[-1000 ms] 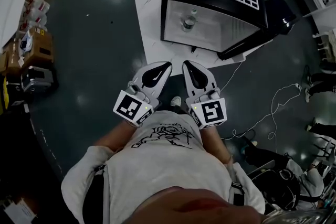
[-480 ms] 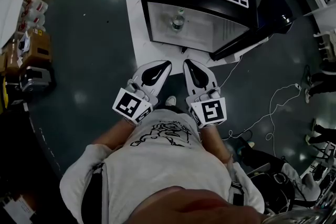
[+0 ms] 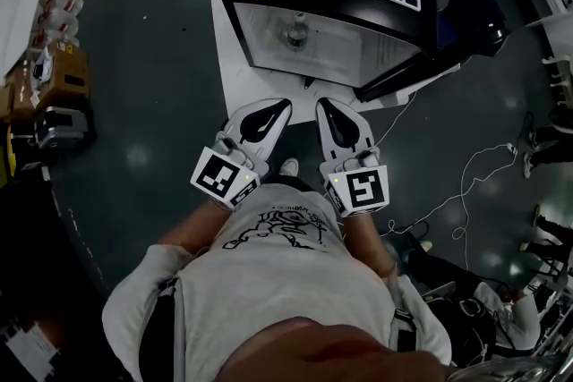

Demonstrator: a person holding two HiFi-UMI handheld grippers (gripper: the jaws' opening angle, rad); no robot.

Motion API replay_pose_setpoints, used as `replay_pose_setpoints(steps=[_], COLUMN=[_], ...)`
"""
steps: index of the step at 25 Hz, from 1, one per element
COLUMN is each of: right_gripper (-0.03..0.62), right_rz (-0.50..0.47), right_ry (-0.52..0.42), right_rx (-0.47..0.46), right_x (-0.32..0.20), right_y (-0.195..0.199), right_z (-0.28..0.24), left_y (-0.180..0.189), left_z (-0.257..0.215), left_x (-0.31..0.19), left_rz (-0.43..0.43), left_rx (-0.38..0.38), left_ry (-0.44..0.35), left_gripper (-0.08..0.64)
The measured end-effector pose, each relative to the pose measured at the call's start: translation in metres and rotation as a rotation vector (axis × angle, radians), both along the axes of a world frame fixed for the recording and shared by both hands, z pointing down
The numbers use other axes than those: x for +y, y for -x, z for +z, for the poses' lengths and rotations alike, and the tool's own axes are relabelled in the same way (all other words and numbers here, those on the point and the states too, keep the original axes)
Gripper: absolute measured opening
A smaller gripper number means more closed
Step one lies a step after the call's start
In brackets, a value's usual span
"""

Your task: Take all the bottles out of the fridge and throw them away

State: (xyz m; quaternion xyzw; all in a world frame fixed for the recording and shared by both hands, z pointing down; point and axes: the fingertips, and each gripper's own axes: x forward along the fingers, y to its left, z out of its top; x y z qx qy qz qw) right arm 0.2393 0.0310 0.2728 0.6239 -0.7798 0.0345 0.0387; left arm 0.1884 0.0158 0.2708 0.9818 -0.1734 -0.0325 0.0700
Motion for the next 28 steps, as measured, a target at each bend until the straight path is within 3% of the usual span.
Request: replay_pose_setpoints(steps=[9, 28], right_gripper=[0.012, 0.012], right_rz=[-0.003, -0.009], right_ry=[0.006, 0.042], right_rx=[-0.007, -0.004], right_x=[-0.005, -0.044], right_y=[-0.004, 0.014], right_z=[0.003, 0.029], left_y=[0.001, 0.003], left_z=[0.008, 0.036], left_x=[-0.008, -0.05], left_rz=[-0.021, 0.018], left_rx=[-0.025, -0.063], left_ry=[0.004, -0.006], left_gripper=[0.009, 0.009])
